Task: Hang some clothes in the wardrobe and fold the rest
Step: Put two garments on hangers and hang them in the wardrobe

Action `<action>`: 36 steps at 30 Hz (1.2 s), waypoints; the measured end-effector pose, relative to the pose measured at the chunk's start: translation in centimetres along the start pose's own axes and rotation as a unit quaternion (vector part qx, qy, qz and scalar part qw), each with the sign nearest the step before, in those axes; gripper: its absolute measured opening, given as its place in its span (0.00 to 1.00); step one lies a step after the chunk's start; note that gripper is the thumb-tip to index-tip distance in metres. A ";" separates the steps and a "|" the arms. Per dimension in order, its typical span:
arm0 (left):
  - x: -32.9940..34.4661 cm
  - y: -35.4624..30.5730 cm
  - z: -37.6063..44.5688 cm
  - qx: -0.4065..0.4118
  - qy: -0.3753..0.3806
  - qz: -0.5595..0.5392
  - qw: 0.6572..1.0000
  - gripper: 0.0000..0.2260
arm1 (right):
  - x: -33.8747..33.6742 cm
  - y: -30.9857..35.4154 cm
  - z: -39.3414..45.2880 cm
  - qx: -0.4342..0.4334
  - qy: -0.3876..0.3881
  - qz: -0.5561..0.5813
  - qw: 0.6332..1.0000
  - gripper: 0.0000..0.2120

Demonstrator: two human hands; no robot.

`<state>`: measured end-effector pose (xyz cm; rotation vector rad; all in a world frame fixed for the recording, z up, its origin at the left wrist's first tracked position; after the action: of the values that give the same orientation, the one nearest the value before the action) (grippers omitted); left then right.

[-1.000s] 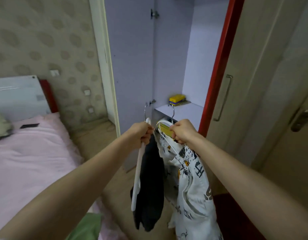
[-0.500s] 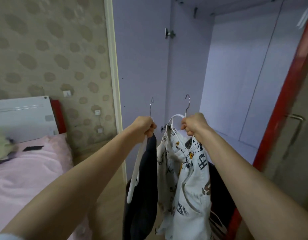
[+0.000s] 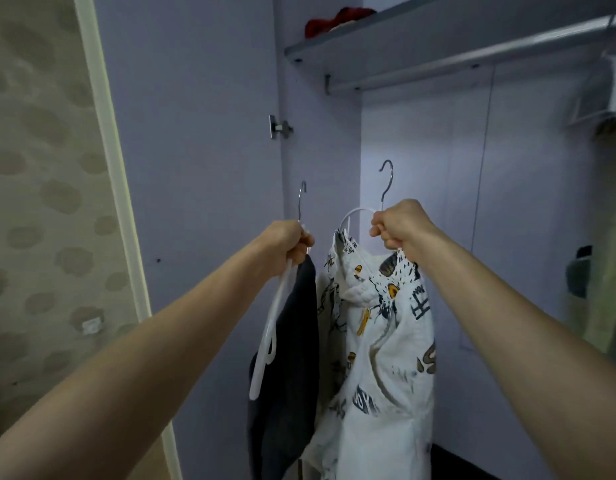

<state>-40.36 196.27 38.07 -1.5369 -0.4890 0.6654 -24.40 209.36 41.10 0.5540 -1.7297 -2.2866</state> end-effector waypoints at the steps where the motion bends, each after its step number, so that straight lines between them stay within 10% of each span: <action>1: 0.5 -1.7 1.9 0.018 0.009 0.007 1.000 0.15 | -0.1 0.8 1.8 -0.007 -0.014 -0.001 1.000 0.10; 36: 17.0 -33.8 49.2 0.278 0.045 0.064 0.957 0.09 | -4.8 15.0 49.2 -0.161 -0.176 0.013 0.971 0.16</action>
<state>-57.88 246.80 69.54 -1.0616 -0.1127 0.7527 -41.59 250.05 67.81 0.0623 -1.4323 -2.6958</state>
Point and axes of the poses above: each hand's wrist, its own z-axis towards the middle knuckle, its own x-axis out of the palm, y = z × x, the point moved 7 cm from there along z, towards the middle knuckle, and after that the axes turned 4 degrees about z, right-handed, at the moved point
